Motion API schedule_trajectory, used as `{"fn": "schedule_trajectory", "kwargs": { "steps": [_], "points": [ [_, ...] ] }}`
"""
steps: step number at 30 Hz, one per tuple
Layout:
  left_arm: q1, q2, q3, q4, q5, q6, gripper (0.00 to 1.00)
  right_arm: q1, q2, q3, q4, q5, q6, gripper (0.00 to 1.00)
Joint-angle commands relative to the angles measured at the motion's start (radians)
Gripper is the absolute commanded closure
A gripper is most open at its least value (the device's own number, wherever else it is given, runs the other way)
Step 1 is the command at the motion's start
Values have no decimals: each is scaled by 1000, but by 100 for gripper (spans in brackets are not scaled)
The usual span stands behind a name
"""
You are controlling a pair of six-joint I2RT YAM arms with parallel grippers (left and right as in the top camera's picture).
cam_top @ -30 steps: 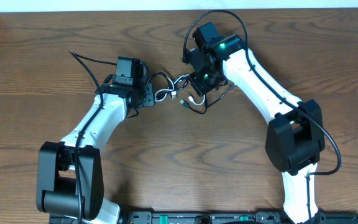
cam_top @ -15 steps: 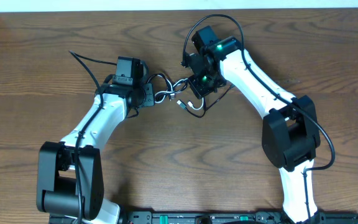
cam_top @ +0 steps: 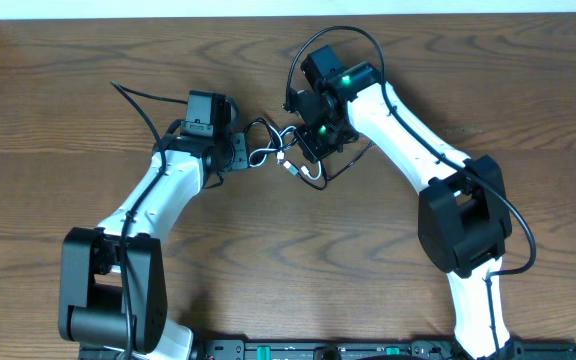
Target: Untangle cables
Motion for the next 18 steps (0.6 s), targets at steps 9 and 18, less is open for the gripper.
{"fn": "schedule_trajectory", "kwargs": {
  "steps": [9, 18],
  "points": [
    [-36, 80, 3, 83, -3, -10, 60, 5, 4, 15, -2, -22, 8, 99],
    [-33, 93, 3, 100, -6, -10, 92, 5, 4, 14, -10, -21, 8, 99]
  ]
}}
